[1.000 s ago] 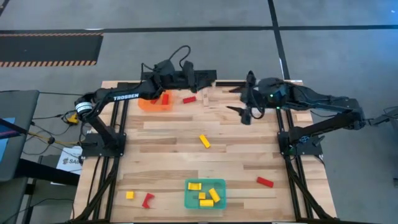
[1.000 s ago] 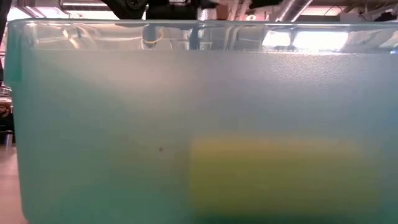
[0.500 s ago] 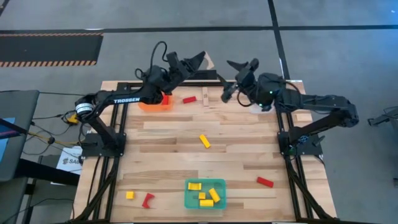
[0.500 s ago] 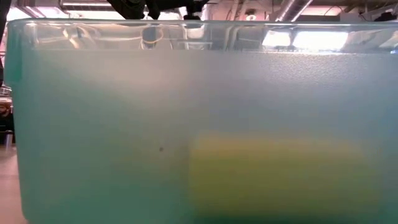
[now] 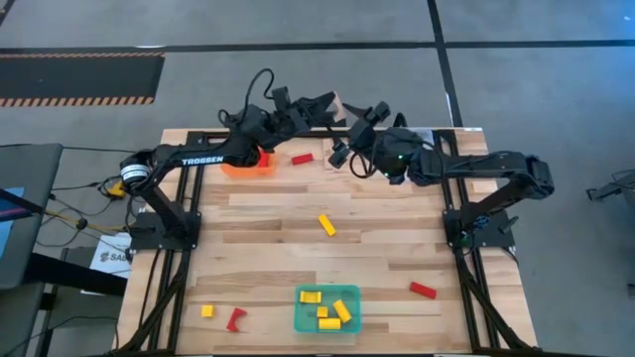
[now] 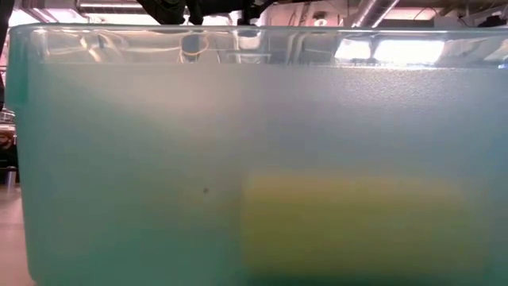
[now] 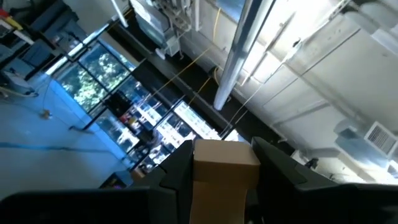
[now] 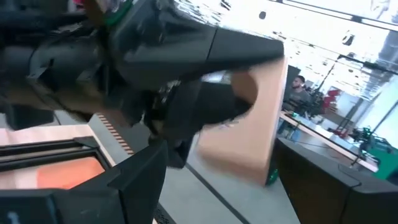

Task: Sort & place blocks by color
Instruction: Put the brown block into the transparent bin

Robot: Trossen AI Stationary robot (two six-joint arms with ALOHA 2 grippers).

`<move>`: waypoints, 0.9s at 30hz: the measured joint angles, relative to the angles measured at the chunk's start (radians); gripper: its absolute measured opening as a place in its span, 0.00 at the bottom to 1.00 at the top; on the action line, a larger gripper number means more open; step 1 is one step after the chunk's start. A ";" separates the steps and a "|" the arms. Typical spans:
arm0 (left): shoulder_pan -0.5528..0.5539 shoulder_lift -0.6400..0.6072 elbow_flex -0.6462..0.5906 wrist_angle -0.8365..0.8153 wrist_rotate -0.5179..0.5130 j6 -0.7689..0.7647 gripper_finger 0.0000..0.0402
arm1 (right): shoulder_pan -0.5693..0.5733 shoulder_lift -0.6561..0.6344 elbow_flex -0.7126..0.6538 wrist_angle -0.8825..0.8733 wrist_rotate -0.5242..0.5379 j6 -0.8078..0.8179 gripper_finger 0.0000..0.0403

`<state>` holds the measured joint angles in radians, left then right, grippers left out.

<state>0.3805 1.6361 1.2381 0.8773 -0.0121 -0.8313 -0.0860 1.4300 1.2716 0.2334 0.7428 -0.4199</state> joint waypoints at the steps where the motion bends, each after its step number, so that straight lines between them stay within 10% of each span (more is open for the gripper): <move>1: 0.000 0.000 0.000 -0.008 0.006 0.005 0.26 | 0.001 0.000 0.000 -0.003 0.011 0.000 0.78; 14: -0.004 0.001 0.000 -0.057 0.011 0.020 0.26 | 0.010 -0.001 0.000 -0.013 0.045 -0.008 0.72; 27: -0.002 -0.001 0.000 -0.078 0.034 0.008 0.26 | 0.027 -0.010 0.000 -0.038 0.068 -0.030 0.30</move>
<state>0.3786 1.6356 1.2377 0.7988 0.0223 -0.8235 -0.0595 1.4203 1.2720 0.1958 0.8113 -0.4497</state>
